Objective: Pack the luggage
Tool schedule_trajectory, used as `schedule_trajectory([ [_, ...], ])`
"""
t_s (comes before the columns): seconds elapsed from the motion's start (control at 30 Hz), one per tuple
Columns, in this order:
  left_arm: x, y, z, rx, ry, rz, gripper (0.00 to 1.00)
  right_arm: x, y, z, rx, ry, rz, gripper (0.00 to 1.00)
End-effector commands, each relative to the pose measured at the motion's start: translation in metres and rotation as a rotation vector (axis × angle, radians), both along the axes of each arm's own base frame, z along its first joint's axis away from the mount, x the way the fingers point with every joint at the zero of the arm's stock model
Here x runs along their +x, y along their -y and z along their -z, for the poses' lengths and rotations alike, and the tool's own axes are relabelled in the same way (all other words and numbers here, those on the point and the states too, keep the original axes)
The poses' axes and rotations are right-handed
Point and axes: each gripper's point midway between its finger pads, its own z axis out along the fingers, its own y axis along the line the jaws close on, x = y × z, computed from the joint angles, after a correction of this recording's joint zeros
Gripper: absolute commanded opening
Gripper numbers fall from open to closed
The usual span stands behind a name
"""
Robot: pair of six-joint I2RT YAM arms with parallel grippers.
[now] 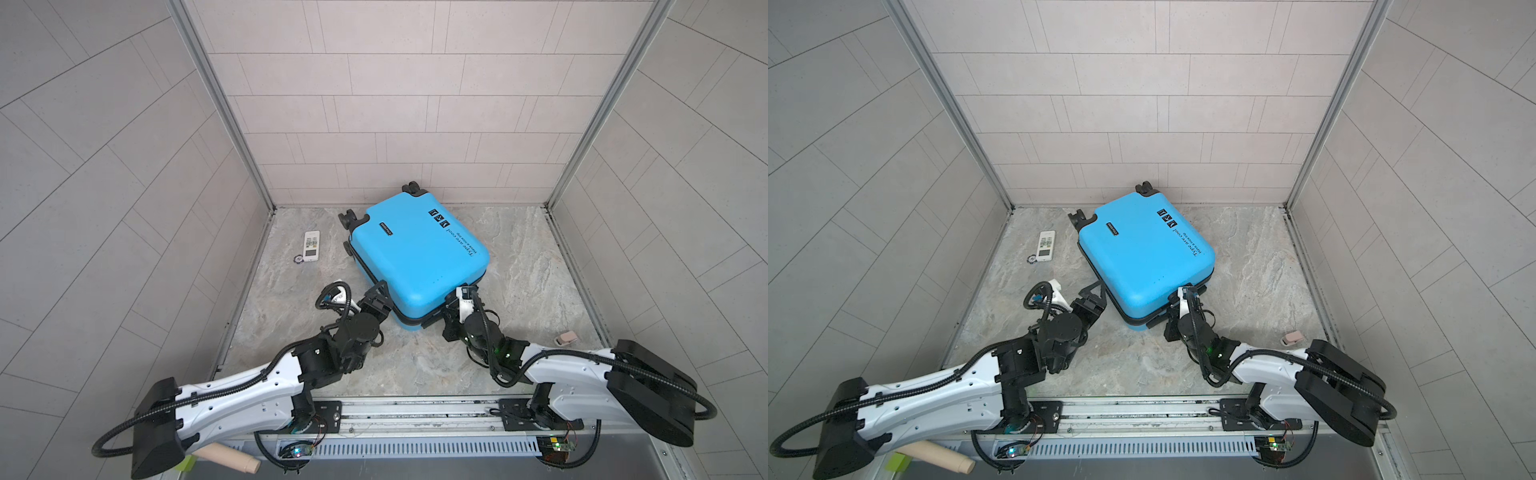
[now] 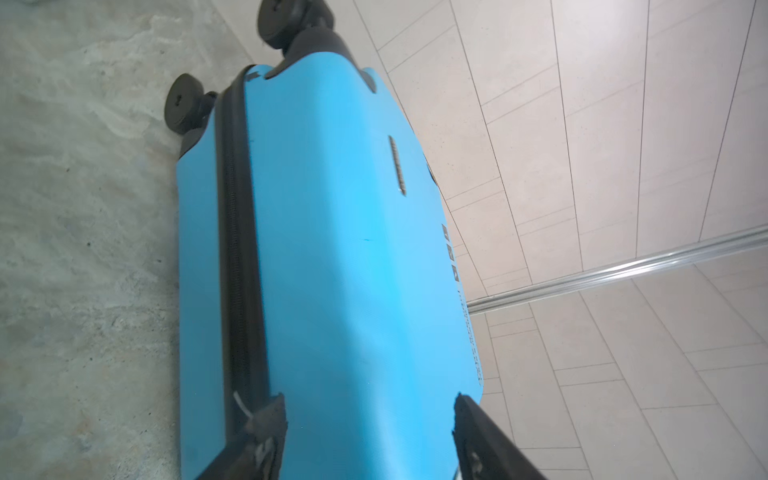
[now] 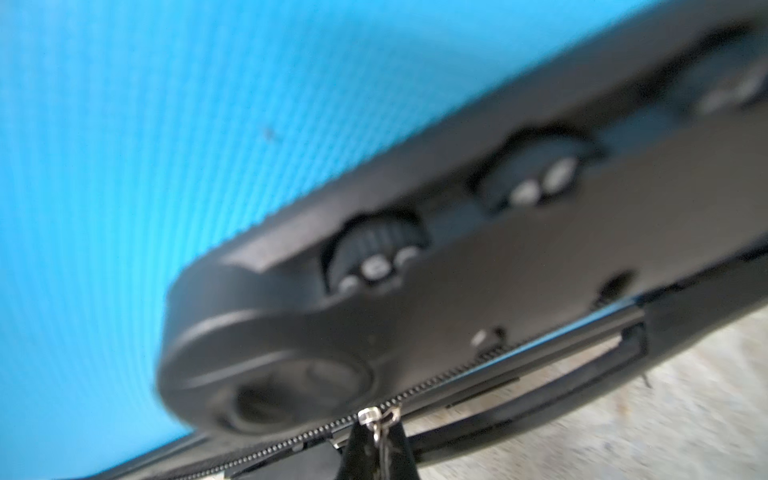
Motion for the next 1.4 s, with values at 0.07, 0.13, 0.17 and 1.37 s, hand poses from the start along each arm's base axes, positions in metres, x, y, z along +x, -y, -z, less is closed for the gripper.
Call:
schedule_trajectory([
  [0.07,0.015,0.002,-0.022,0.507,-0.04,0.131,0.74,0.002,-0.046,-0.021,0.106,0.022,-0.054,0.0],
  [0.13,0.031,0.005,-0.031,0.596,-0.077,0.19,0.8,0.0,-0.056,-0.021,0.113,0.019,-0.066,0.0],
  [0.17,0.039,0.007,-0.034,0.632,-0.097,0.216,0.82,-0.001,-0.06,-0.021,0.112,0.017,-0.073,0.0],
  [1.37,0.037,0.0,0.174,1.054,-0.771,0.509,0.9,0.004,0.06,0.01,0.005,-0.019,0.201,0.0],
])
